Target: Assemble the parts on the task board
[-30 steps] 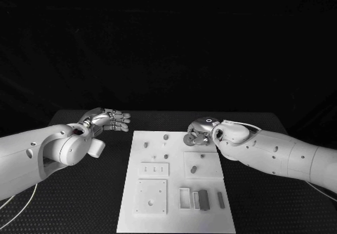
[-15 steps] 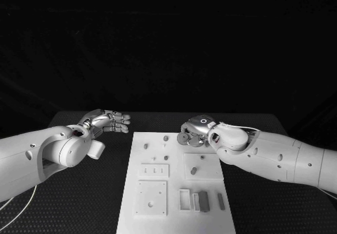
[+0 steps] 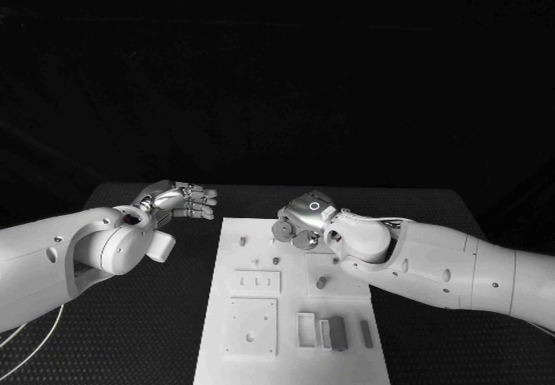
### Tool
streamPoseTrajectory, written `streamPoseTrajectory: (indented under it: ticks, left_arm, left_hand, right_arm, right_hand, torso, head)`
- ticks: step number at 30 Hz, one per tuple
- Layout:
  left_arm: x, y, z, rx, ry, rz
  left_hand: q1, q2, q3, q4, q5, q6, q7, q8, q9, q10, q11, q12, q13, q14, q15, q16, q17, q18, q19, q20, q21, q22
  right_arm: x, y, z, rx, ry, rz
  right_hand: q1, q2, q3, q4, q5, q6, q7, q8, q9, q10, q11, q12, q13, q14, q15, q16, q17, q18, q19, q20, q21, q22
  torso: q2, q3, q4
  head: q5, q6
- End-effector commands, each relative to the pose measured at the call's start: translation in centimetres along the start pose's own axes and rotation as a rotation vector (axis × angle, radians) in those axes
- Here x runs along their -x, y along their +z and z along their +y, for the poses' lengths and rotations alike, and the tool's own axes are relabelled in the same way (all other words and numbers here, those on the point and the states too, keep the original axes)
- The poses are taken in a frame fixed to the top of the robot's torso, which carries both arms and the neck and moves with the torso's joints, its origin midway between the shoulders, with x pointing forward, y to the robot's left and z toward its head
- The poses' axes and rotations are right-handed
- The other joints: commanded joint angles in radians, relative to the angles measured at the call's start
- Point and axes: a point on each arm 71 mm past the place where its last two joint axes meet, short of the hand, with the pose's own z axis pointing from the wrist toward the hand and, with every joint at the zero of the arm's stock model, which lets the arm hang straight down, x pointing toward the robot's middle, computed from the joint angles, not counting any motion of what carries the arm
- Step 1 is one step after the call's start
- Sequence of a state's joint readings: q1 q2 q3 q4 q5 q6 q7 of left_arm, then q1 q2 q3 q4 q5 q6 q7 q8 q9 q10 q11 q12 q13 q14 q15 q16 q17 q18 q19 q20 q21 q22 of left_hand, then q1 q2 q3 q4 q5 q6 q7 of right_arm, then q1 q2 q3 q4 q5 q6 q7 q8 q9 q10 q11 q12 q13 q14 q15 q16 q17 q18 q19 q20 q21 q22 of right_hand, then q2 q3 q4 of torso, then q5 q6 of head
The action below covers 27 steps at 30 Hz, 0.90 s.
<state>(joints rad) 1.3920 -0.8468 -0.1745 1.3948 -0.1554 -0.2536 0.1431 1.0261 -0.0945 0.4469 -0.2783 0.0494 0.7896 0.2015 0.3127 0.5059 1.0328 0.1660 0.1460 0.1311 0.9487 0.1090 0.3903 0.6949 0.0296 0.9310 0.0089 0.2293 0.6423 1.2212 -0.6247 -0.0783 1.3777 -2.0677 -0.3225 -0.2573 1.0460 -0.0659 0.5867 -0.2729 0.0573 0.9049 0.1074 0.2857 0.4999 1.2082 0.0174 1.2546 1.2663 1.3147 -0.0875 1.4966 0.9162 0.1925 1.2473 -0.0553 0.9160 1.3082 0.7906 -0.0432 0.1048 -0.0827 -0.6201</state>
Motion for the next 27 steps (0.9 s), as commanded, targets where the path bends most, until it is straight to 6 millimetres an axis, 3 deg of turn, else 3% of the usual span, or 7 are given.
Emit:
streamPoseTrajectory:
  ticks: [1, 10, 15, 27]
  left_arm:
    - [-0.2, 0.0, -0.2, -0.013, 0.001, 0.013]
    - [-0.2, 0.1, -0.2, -0.012, 0.001, 0.013]
    - [-0.2, 0.1, -0.2, -0.012, 0.001, 0.013]
    - [-0.2, 0.1, -0.2, -0.012, 0.001, 0.014]
  left_hand:
    - [-0.008, 0.004, -0.007, 0.001, 0.000, -0.009, 0.002, -0.005, -0.001, -0.004, 0.003, -0.006, -0.001, -0.001, 0.002, -0.005, 0.002, 0.018, -0.004, 0.003, -0.004, -0.001]
    - [-0.008, 0.005, -0.008, 0.001, 0.000, -0.009, 0.002, -0.005, -0.001, -0.004, 0.003, -0.007, -0.001, 0.000, 0.002, -0.005, 0.003, 0.018, -0.004, 0.003, -0.004, -0.001]
    - [-0.008, 0.005, -0.008, 0.001, 0.000, -0.009, 0.002, -0.005, -0.001, -0.004, 0.003, -0.007, -0.001, 0.000, 0.002, -0.006, 0.003, 0.018, -0.004, 0.003, -0.005, -0.001]
    - [-0.008, 0.005, -0.008, 0.001, 0.000, -0.009, 0.002, -0.006, -0.001, -0.003, 0.003, -0.007, -0.001, 0.000, 0.002, -0.007, 0.004, 0.018, -0.004, 0.003, -0.005, -0.001]
  right_arm:
    - [0.0, 0.4, 0.7, 0.001, -0.065, -0.026]
    - [-1.1, 1.1, 2.2, 0.022, -0.073, -0.008]
    - [-1.6, 1.5, 3.0, 0.031, -0.072, 0.000]
    - [-1.9, 2.1, 3.3, 0.029, -0.078, 0.005]
  right_hand:
    - [0.000, -0.007, 0.005, 0.002, 0.003, 0.034, 0.018, 0.001, 0.018, -0.001, -0.004, -0.006, -0.001, -0.002, -0.007, 0.003, 0.001, 0.069, 0.004, -0.007, 0.000, 0.015]
    - [-0.002, -0.009, 0.007, 0.008, 0.003, 0.033, 0.018, 0.000, 0.018, -0.002, -0.004, -0.009, -0.005, -0.002, -0.007, 0.003, 0.001, 0.069, 0.005, -0.006, -0.001, 0.015]
    - [-0.002, -0.010, 0.007, 0.009, 0.003, 0.033, 0.018, 0.000, 0.018, -0.002, -0.004, -0.009, -0.005, -0.002, -0.007, 0.003, 0.002, 0.069, 0.005, -0.006, -0.002, 0.014]
    - [-0.002, -0.011, 0.008, 0.011, 0.003, 0.033, 0.018, -0.001, 0.018, -0.004, -0.004, -0.012, -0.008, -0.002, -0.007, 0.003, 0.000, 0.069, 0.006, -0.006, -0.002, 0.014]
  torso:
    - [0.000, -0.0008, 0.0010]
    - [0.000, -0.0030, 0.0049]
    - [0.000, -0.0022, 0.0017]
    - [0.000, -0.0019, 0.0016]
  head:
    - [0.001, 0.002]
    - [0.002, 0.000]
    - [0.005, 0.000]
    - [0.007, 0.001]
